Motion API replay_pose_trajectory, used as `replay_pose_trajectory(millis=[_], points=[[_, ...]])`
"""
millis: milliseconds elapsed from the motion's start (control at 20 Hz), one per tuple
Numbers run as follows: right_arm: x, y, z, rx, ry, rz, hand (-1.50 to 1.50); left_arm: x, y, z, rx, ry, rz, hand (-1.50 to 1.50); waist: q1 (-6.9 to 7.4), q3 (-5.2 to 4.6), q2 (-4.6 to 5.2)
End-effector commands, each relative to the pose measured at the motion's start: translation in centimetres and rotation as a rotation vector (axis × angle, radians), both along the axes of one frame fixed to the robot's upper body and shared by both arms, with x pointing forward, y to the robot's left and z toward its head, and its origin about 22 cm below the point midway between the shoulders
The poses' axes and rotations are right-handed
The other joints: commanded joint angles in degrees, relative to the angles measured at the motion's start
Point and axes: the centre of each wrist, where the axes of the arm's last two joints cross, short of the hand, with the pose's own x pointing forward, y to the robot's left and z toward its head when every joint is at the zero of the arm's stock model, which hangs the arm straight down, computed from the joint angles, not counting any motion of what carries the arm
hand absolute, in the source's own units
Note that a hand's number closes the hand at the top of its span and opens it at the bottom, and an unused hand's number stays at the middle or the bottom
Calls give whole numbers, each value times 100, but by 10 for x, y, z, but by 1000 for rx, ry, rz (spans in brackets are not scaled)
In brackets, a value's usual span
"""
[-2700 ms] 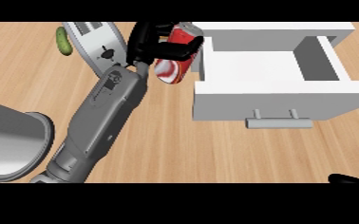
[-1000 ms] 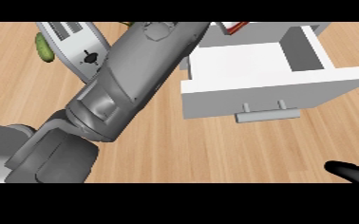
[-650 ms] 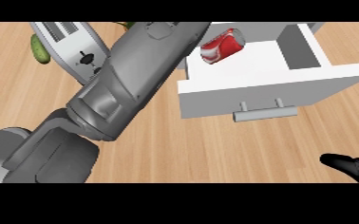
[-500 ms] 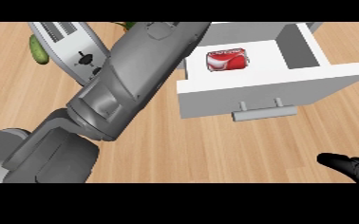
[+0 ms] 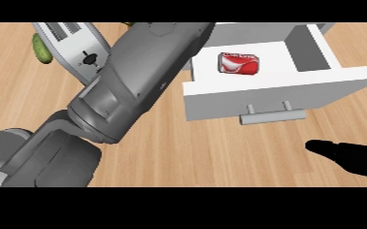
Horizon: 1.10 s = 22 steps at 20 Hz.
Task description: Pick up the can, place it into the drawer and close the drawer
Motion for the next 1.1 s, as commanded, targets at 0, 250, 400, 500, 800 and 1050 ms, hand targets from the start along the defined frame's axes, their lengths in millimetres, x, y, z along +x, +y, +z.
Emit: replay_pose_trajectory(millis=[0, 250, 400, 500, 800, 1050], points=[[9, 8, -5, -156, -16, 5, -150, 0, 1, 0, -57, 6, 15, -150, -8, 2, 0], [39, 17, -18, -326, -32, -40, -150, 1, 1, -2, -41, -22, 10, -150, 206, 0, -18], [59, 29, -34, -413, -21, -42, -150, 2, 3, -9, -28, -26, 10, -150, 297, -1, -28], [60, 47, -33, -482, -8, -46, -150, -4, -8, 15, -31, -24, 12, -150, 254, -4, -72], [106, 45, -73, -638, 33, -85, -150, 1, -1, 5, -10, -25, -14, -150, 527, -7, -73], [127, 69, -100, -706, 32, -77, -150, 3, 3, 0, -47, -6, -2, -150, 525, -8, -98]])
